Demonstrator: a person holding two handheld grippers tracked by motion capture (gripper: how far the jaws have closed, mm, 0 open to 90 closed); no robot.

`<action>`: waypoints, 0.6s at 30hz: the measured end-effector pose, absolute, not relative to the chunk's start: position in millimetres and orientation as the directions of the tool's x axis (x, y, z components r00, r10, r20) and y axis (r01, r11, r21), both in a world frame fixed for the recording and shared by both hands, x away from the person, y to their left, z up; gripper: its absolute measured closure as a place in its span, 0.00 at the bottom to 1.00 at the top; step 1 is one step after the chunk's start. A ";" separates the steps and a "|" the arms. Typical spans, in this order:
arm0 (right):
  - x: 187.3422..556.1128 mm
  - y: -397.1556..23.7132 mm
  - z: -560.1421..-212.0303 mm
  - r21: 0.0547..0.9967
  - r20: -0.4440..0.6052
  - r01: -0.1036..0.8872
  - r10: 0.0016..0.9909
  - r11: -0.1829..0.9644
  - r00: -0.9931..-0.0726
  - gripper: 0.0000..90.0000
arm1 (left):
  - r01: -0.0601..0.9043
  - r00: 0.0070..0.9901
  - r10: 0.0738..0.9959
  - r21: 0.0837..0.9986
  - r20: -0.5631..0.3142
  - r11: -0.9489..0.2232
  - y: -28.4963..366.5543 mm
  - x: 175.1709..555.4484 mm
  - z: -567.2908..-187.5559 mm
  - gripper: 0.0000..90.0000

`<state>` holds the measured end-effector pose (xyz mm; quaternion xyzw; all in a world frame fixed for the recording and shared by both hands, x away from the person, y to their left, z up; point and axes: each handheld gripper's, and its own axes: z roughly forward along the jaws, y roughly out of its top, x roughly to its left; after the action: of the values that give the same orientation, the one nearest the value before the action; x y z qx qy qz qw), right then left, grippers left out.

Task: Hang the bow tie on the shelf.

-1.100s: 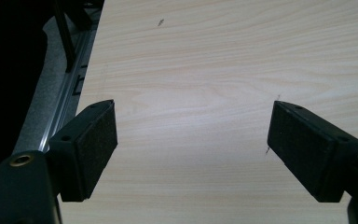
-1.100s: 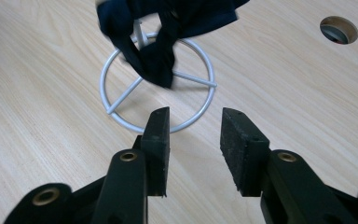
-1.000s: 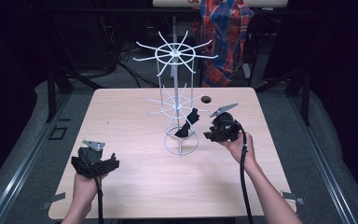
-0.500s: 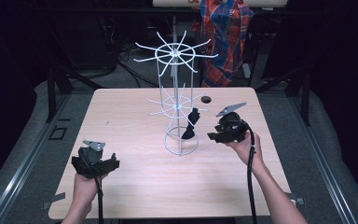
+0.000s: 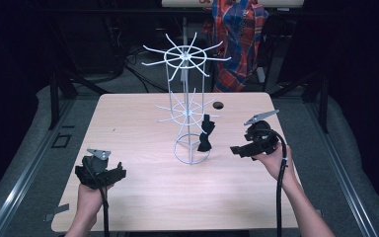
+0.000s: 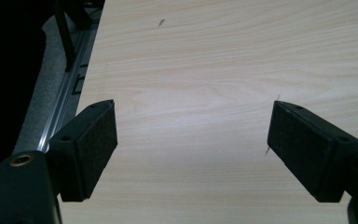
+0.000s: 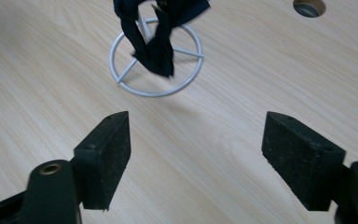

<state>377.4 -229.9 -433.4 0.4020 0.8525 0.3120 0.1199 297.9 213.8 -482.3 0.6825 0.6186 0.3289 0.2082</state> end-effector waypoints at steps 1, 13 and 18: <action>375.9 -232.1 -434.4 0.633 0.042 0.612 0.769 0.474 -0.638 0.22 | 0.707 0.019 0.981 0.691 0.191 -0.148 213.8 297.8 -482.3 0.18; 357.2 -262.2 -449.3 0.614 0.037 0.641 0.795 0.459 -0.605 0.13 | 0.706 0.018 0.982 0.693 0.190 -0.147 213.8 297.2 -481.5 0.18; 350.3 -272.0 -461.5 0.563 0.049 0.679 0.801 0.471 -0.596 0.04 | 0.704 0.018 0.981 0.695 0.191 -0.148 213.4 297.3 -481.7 0.18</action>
<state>350.3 -272.0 -461.5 0.4352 0.8503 0.2742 0.1116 297.3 213.4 -481.7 0.6819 0.6179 0.3303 0.2101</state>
